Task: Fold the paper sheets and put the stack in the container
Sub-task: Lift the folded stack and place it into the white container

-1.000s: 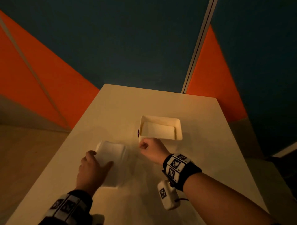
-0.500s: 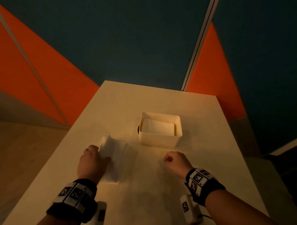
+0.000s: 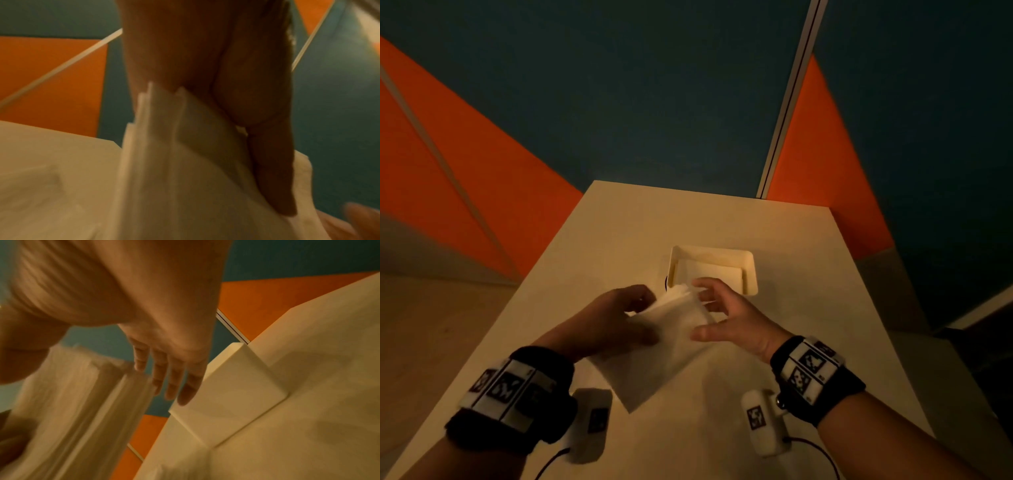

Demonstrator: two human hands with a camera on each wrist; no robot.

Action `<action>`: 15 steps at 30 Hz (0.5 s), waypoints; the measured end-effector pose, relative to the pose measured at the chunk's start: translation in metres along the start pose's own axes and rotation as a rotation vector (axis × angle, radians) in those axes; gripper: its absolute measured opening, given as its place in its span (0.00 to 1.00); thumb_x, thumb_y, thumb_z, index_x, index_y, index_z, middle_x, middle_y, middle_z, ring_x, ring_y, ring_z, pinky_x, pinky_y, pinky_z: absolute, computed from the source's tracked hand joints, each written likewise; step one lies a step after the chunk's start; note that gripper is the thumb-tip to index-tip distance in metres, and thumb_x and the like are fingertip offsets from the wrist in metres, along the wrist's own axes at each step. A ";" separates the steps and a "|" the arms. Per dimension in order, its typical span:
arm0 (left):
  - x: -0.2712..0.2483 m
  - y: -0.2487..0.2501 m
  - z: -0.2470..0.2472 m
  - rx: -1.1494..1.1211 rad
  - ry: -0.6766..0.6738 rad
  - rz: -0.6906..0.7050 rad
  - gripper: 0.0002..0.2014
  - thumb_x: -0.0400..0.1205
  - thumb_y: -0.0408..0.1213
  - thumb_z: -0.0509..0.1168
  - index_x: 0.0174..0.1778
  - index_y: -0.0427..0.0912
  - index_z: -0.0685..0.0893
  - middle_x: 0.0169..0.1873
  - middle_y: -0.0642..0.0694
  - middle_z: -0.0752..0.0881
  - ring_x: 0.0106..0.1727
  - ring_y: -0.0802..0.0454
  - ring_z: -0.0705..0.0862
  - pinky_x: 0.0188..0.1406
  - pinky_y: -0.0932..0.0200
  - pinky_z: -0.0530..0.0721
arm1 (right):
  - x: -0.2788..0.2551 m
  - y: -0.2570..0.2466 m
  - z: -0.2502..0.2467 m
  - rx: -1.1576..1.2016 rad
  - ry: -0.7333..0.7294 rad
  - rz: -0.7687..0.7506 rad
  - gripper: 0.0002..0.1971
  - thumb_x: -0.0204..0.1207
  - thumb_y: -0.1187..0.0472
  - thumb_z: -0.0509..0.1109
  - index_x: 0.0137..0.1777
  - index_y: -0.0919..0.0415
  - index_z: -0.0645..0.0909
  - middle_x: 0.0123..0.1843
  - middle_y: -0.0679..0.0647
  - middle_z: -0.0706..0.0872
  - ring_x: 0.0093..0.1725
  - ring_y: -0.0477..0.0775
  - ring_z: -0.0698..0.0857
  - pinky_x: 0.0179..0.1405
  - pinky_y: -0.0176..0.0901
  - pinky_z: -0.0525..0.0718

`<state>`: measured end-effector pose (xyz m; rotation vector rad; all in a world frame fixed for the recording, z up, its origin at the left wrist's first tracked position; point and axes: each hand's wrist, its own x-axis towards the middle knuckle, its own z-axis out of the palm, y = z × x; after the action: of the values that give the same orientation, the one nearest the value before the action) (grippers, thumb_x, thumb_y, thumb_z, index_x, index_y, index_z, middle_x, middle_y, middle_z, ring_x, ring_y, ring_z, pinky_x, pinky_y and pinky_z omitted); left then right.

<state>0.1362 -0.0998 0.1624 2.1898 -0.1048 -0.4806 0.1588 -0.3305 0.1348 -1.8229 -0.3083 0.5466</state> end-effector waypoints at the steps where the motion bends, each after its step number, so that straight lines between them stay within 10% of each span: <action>1: 0.003 0.007 0.002 -0.012 -0.022 0.009 0.16 0.69 0.43 0.77 0.49 0.50 0.82 0.50 0.52 0.87 0.50 0.49 0.86 0.49 0.50 0.87 | -0.001 -0.004 0.001 0.061 -0.016 -0.009 0.42 0.57 0.57 0.81 0.73 0.44 0.69 0.64 0.52 0.80 0.63 0.52 0.81 0.60 0.47 0.84; 7: 0.010 0.012 0.024 -0.674 0.051 -0.038 0.25 0.63 0.40 0.80 0.54 0.47 0.81 0.53 0.37 0.87 0.46 0.42 0.88 0.39 0.48 0.88 | -0.009 0.001 -0.010 0.384 0.078 -0.026 0.38 0.68 0.79 0.73 0.68 0.38 0.72 0.58 0.65 0.86 0.54 0.61 0.87 0.51 0.58 0.88; 11: 0.010 -0.003 0.049 -1.208 -0.044 -0.140 0.39 0.57 0.41 0.81 0.65 0.58 0.78 0.67 0.39 0.78 0.62 0.32 0.81 0.52 0.28 0.83 | -0.017 0.011 -0.021 0.561 0.128 -0.014 0.37 0.71 0.79 0.69 0.68 0.36 0.71 0.57 0.57 0.85 0.53 0.58 0.87 0.48 0.55 0.88; 15: 0.008 -0.004 0.059 -1.401 -0.209 -0.076 0.49 0.44 0.51 0.86 0.66 0.57 0.81 0.59 0.40 0.86 0.53 0.32 0.87 0.42 0.26 0.83 | -0.019 0.015 -0.024 0.727 0.144 0.013 0.35 0.67 0.75 0.71 0.68 0.40 0.73 0.59 0.56 0.84 0.53 0.57 0.87 0.46 0.55 0.87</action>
<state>0.1211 -0.1436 0.1242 0.7727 0.1691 -0.5679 0.1540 -0.3642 0.1301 -1.1491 0.0114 0.4544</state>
